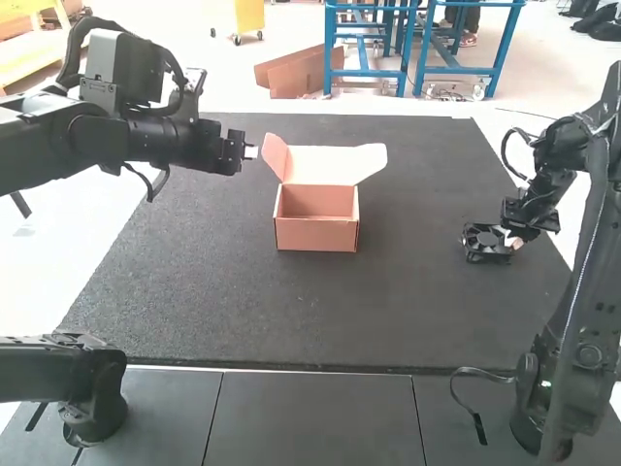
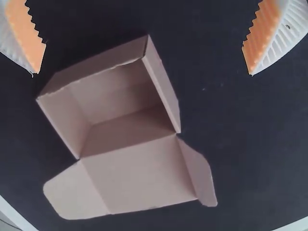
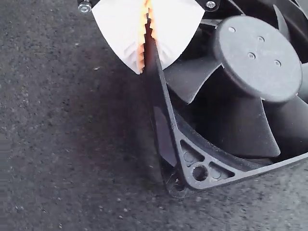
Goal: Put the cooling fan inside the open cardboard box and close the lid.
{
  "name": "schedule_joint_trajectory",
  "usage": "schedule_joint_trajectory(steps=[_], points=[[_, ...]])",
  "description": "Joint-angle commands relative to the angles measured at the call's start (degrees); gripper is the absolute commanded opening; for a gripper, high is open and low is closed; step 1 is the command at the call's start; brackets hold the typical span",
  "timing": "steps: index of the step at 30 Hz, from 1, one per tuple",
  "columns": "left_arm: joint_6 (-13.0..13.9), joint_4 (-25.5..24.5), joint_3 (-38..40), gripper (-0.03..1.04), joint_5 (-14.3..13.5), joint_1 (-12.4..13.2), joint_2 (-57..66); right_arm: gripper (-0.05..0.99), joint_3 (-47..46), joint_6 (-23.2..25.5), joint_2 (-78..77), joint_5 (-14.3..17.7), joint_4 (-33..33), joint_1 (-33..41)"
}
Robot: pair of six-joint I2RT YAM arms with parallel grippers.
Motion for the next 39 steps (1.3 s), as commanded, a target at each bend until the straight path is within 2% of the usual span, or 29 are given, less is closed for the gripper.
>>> schedule_joint_trajectory(steps=[1,4,9,12,16,21,29,34,39], points=[[-0.2,0.1,-0.9,0.97,0.3,-0.1,-0.2,-0.02,0.8,1.8,-8.5,-8.5,0.1,1.2],[0.1,-0.1,-1.4,0.97,0.3,-0.1,-0.2,-0.02,0.5,4.7,-13.0,-8.8,-1.9,1.4],[0.0,0.1,-2.3,0.97,0.2,0.0,-0.2,-0.02,0.4,5.5,-19.3,-9.2,-7.6,1.7],[-0.2,0.0,-3.0,0.97,0.1,0.0,-0.2,-0.02,0.4,8.3,-22.8,-11.7,-10.6,1.7],[-0.4,-0.6,-3.1,0.97,-0.1,0.1,-0.2,-0.02,0.5,9.3,-27.1,-14.5,-15.6,2.2],[-0.4,-1.5,-3.1,0.97,-0.2,0.4,-0.2,-0.01,0.4,10.3,-31.7,-15.5,-20.2,5.6],[-0.4,-2.0,-3.1,0.97,-0.2,0.5,-0.2,-0.01,0.5,16.5,-36.2,-13.7,-20.2,18.1],[-0.4,-1.8,-3.1,0.97,-0.3,0.2,-0.2,-0.01,0.4,24.0,-36.2,-11.4,-15.5,27.8],[-0.4,-1.8,-3.2,0.97,-0.3,0.2,-0.1,-0.01,-0.2,28.9,-35.4,-8.0,-12.1,37.0]])
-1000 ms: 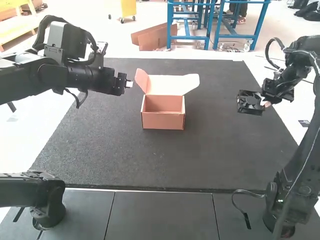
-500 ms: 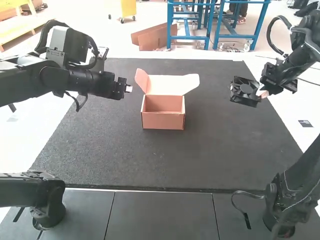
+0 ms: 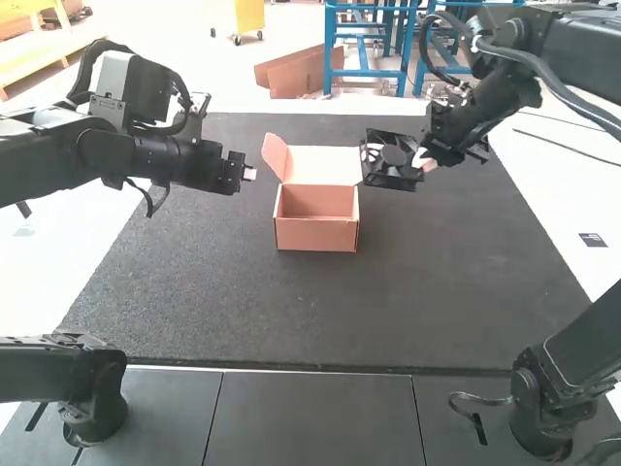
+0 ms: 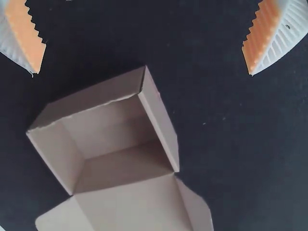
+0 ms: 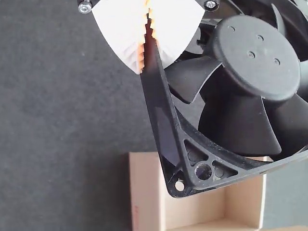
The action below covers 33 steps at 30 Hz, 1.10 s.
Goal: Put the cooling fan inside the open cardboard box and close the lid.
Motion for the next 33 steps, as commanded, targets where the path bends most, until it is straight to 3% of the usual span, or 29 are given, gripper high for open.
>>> schedule_joint_trajectory(steps=[1,5,12,17,24,33], points=[[-0.4,0.2,-0.1,0.97,-0.4,0.0,0.0,-0.01,-0.3,5.8,0.1,2.2,1.1,4.9],[-0.4,0.2,0.0,0.97,-0.4,0.0,0.2,-0.01,0.0,7.4,1.7,2.3,1.8,8.9],[0.1,-1.5,0.7,0.97,-0.8,0.0,1.0,-0.01,1.8,8.3,6.5,3.3,3.4,9.6],[1.9,-5.2,2.6,0.97,-0.8,-0.3,1.7,-0.01,5.1,8.7,11.3,3.4,4.2,9.8],[3.4,-8.9,5.5,0.97,-0.8,-2.6,1.7,-0.01,12.6,10.7,19.4,3.4,4.9,11.3],[3.4,-8.6,6.4,0.97,-0.8,-5.3,1.4,-0.01,21.6,12.1,28.4,3.4,5.0,12.5]])
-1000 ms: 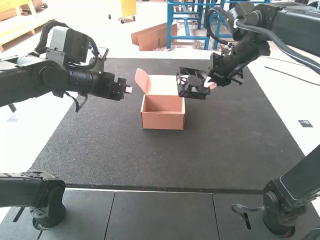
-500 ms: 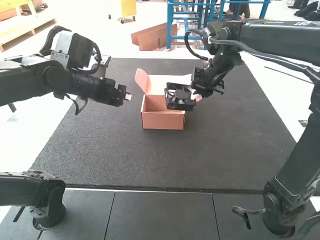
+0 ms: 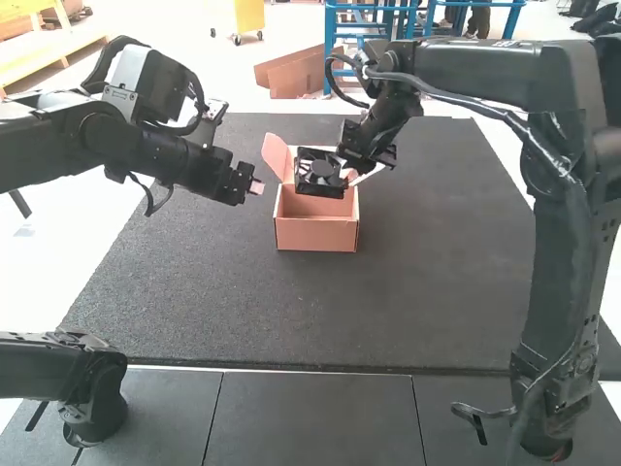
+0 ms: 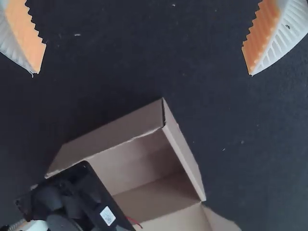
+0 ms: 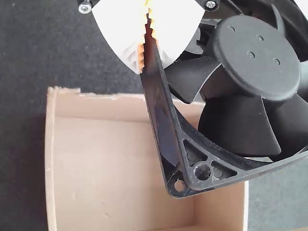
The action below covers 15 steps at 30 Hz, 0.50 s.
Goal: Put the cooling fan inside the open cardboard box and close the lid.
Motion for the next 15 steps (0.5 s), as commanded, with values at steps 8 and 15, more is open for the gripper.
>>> schedule_joint_trajectory(steps=[8,15], points=[[0.8,0.9,2.1,0.97,-0.3,-0.5,-0.5,-0.01,7.5,0.3,6.2,1.9,0.3,0.3],[0.6,0.8,2.1,0.97,-0.4,-0.4,-0.5,-0.01,9.7,-0.7,10.2,3.9,0.3,0.1]])
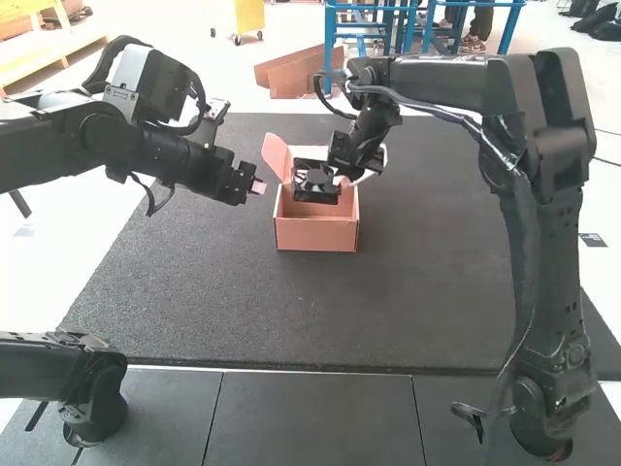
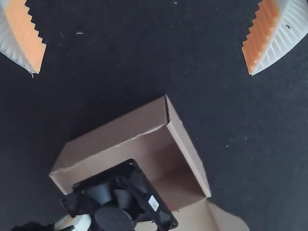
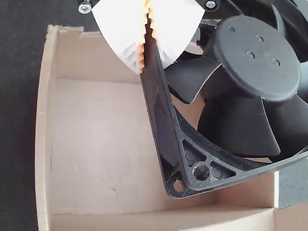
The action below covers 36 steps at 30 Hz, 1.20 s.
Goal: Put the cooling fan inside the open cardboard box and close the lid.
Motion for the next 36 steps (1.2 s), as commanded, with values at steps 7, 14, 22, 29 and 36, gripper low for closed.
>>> schedule_joint_trajectory(steps=[7,14,22,29,36], points=[[0.2,-0.2,2.1,0.97,-0.6,0.0,-0.6,-0.01,3.7,-1.2,3.5,3.1,0.2,-0.1],[0.0,-0.7,2.9,0.97,-1.2,0.0,-0.9,-0.01,4.4,-1.2,6.2,3.6,0.2,-0.1],[-0.7,-0.9,3.4,0.97,-1.4,0.0,-0.9,-0.01,6.1,-0.8,8.6,2.2,0.0,-0.1],[-1.3,-0.5,3.3,0.97,-1.4,0.0,-0.9,0.3,8.4,-2.3,9.3,1.0,-2.2,-0.1],[-2.6,1.2,3.2,0.97,-2.0,0.8,-0.7,0.5,8.4,-2.8,8.3,-0.7,-3.9,-0.4]])
